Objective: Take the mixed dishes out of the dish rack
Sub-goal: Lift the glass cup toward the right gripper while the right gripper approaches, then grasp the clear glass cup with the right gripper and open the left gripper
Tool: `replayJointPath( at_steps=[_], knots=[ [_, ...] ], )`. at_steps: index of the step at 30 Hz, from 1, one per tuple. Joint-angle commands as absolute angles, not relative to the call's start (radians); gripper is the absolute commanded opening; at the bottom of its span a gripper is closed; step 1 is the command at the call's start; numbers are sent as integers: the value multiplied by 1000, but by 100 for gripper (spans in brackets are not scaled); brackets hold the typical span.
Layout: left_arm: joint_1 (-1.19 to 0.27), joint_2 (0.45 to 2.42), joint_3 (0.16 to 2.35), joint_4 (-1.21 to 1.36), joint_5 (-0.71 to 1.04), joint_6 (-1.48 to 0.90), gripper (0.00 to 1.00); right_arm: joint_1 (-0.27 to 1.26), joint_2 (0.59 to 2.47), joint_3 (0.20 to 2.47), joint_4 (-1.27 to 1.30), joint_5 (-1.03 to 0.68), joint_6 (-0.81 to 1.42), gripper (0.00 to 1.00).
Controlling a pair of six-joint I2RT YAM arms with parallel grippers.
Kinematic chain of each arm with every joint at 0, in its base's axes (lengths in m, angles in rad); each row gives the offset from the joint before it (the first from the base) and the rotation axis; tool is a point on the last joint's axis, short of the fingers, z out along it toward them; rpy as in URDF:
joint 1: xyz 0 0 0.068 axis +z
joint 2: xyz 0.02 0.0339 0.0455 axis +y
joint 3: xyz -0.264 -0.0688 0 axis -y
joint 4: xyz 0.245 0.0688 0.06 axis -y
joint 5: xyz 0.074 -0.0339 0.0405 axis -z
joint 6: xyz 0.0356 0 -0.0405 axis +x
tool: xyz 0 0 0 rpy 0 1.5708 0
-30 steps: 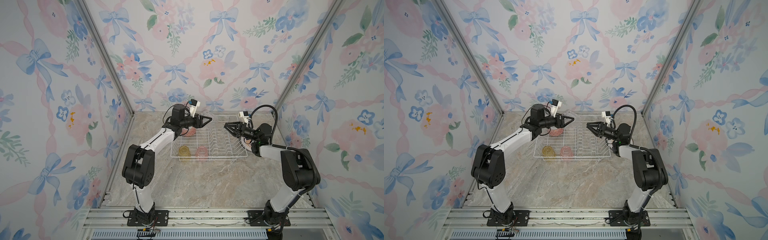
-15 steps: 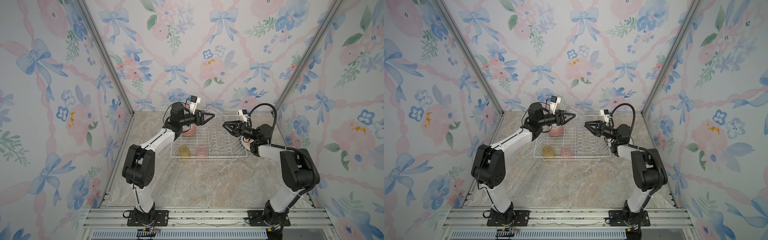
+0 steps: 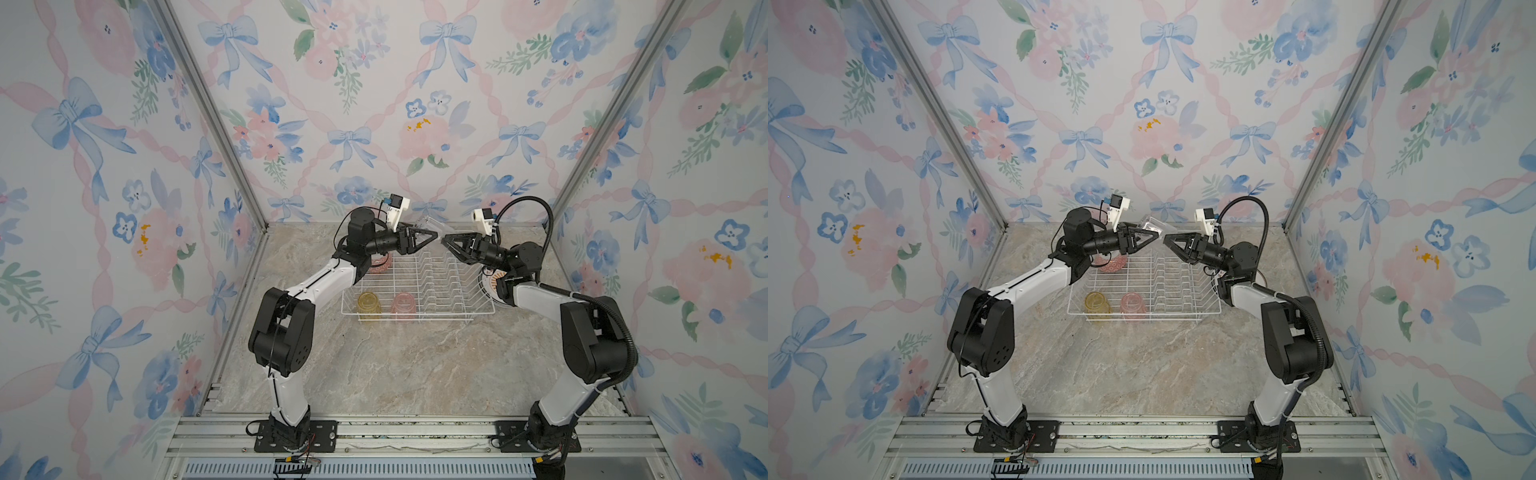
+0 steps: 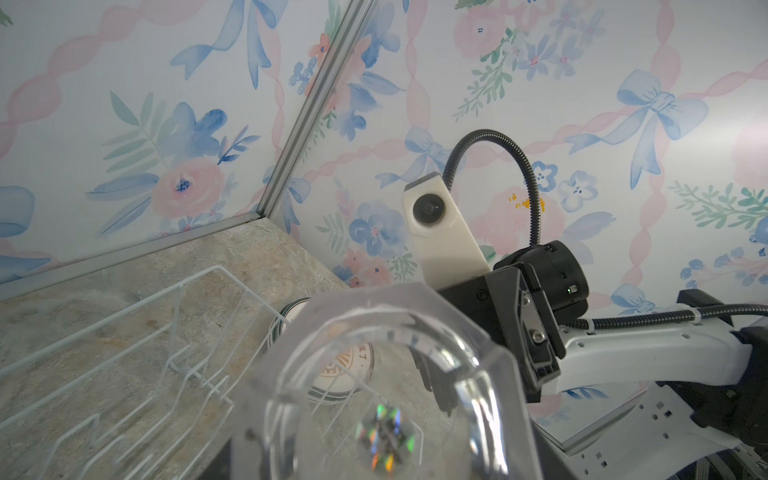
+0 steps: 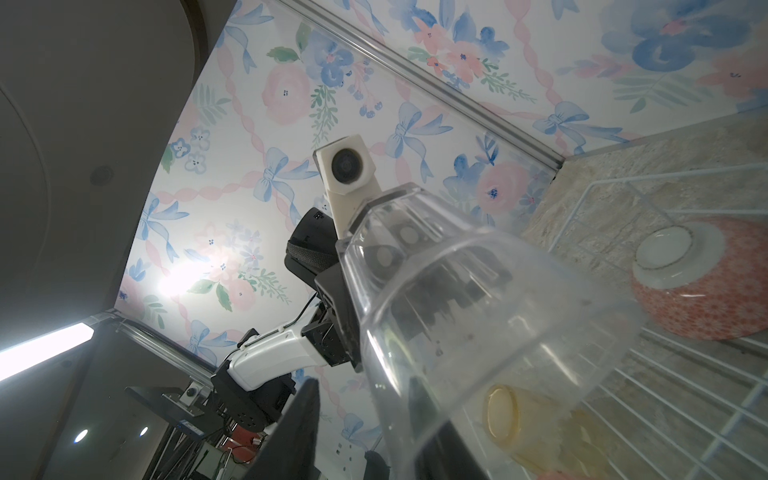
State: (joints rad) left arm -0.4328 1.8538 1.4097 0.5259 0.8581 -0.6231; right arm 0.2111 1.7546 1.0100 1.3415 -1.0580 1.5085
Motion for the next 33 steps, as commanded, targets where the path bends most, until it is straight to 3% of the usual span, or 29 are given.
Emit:
replayJointPath(
  at_steps=[1,5,17,20,23,24,25,33],
  knots=[
    [-439,1873,1388,628,877,-662,32,233,1739,1055,1407,-1048,1506,36],
    [-439,1890,1361,740,883,-736,32,241,1736,1067,1407,-1038,1507,31],
    [-452,1942,1355,873,896,-827,30,262,1736,1102,1407,-1017,1509,0],
    [-455,1945,1355,875,902,-828,33,264,1735,1108,1407,-1015,1512,0],
    [-456,1932,1348,876,899,-823,49,261,1731,1114,1407,-1016,1512,0],
    [-456,1922,1340,876,895,-814,60,258,1732,1115,1407,-1016,1514,0],
    [-456,1910,1330,876,889,-803,95,254,1733,1117,1406,-1016,1517,0],
    [-454,1783,1188,872,800,-723,98,226,1753,1128,1391,-1023,1518,0]
  ],
)
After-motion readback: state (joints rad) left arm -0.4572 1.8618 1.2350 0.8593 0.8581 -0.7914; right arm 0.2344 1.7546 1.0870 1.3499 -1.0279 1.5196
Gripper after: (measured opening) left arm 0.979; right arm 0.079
